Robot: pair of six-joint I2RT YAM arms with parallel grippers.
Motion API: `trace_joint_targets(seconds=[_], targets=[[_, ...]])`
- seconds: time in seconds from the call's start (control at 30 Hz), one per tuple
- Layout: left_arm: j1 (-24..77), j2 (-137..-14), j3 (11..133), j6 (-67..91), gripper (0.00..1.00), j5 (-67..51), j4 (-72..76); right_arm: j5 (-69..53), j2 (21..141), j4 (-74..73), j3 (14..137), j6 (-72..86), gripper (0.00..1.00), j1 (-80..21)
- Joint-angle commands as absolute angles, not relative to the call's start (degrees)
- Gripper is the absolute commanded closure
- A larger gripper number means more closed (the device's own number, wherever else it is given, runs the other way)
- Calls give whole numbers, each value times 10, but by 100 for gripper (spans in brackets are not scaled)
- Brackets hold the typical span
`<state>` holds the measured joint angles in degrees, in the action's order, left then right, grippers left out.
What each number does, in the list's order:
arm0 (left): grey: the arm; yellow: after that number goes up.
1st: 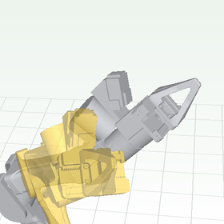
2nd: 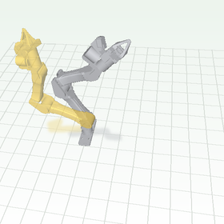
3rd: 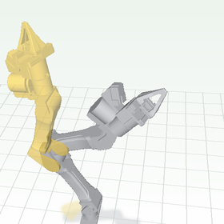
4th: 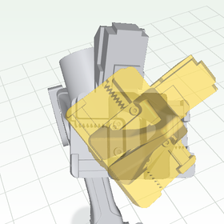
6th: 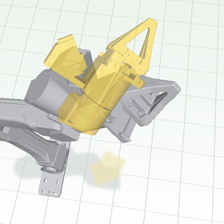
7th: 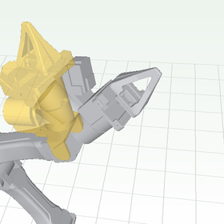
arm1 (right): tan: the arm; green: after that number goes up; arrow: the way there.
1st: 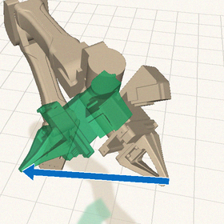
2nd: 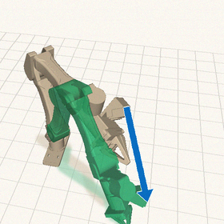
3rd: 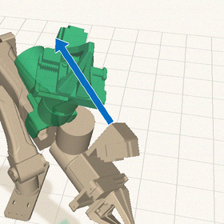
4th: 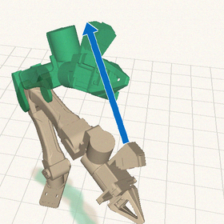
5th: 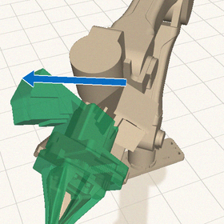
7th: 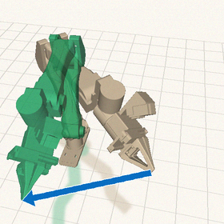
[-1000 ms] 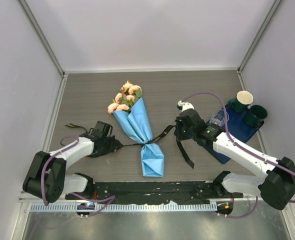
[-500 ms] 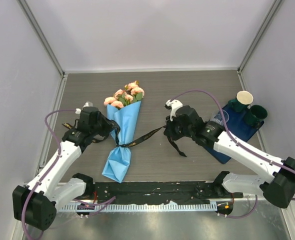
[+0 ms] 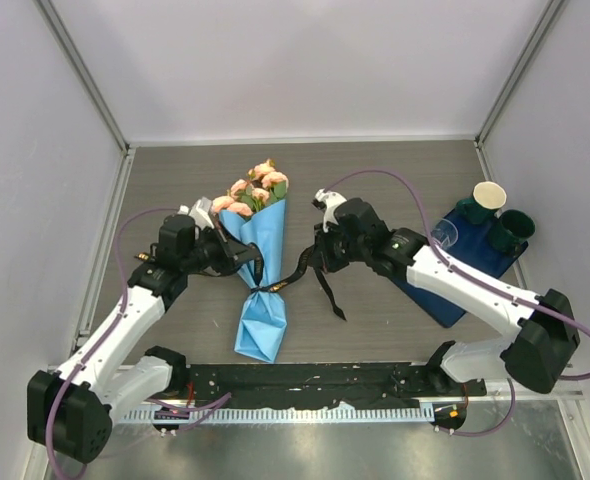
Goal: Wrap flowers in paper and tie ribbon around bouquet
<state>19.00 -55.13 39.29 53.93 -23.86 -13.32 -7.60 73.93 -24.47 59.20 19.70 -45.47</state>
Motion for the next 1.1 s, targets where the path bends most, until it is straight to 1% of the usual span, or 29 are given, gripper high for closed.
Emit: trace_joint_targets(seconds=[0.0,0.07,0.1,0.13,0.17,0.23,0.27,0.33,0.37,0.4,0.43,0.47,0.5,0.57,0.6,0.63,0.7,0.73,0.8,0.83,0.87,0.97,1.0,1.07], targets=[[199,-532,359,524,100,-305,-76,-62,777,-236,670,206,100,-454],[209,-505,338,525,100,-301,-53,-61,803,-255,706,218,100,-454],[212,-492,314,526,100,-290,-44,-66,834,-257,745,227,100,-454],[214,-480,301,533,100,-285,-33,-89,848,-258,764,240,100,-454],[216,-452,288,537,100,-280,-6,-101,868,-256,808,268,100,-454],[218,-420,244,553,100,-252,23,-126,924,-256,855,316,100,-454],[219,-405,228,560,100,-243,47,-131,939,-243,891,371,100,-454],[221,-358,176,597,100,-220,89,-127,973,-217,906,433,100,-454],[221,-344,157,605,100,-215,104,-139,978,-154,890,473,100,-454],[222,-311,132,606,100,-206,105,-140,981,-113,872,556,100,-454],[222,-296,122,606,100,-180,82,-148,983,-56,847,613,100,-454],[222,-278,113,605,100,-166,67,-168,989,57,804,661,100,-453],[223,-252,102,599,100,-157,50,-164,993,81,797,722,100,-455],[222,-231,94,582,100,-121,2,-143,997,124,784,757,100,-465],[222,-222,92,574,100,-113,-21,-135,994,146,770,814,100,-466],[222,-220,89,573,100,-109,-32,-128,985,220,733,843,100,-466],[222,-225,85,577,100,-115,-30,-96,979,274,707,919,100,-466],[222,-228,82,577,100,-120,-23,-78,976,319,687,941,100,-467],[223,-235,74,577,100,-128,-11,-50,983,361,676,982,100,-473],[222,-242,72,577,100,-129,-9,-42,990,421,669,1031,100,-476],[222,-244,71,576,100,-134,-6,-32,1006,452,666,1048,100,-488],[222,-247,71,571,100,-151,-3,-2,1030,458,675,1074,100,-511],[222,-246,69,566,100,-157,21,27,1038,449,676,1079,100,-518],[222,-241,67,561,100,-171,24,27,1069,439,695,1061,100,-533]])
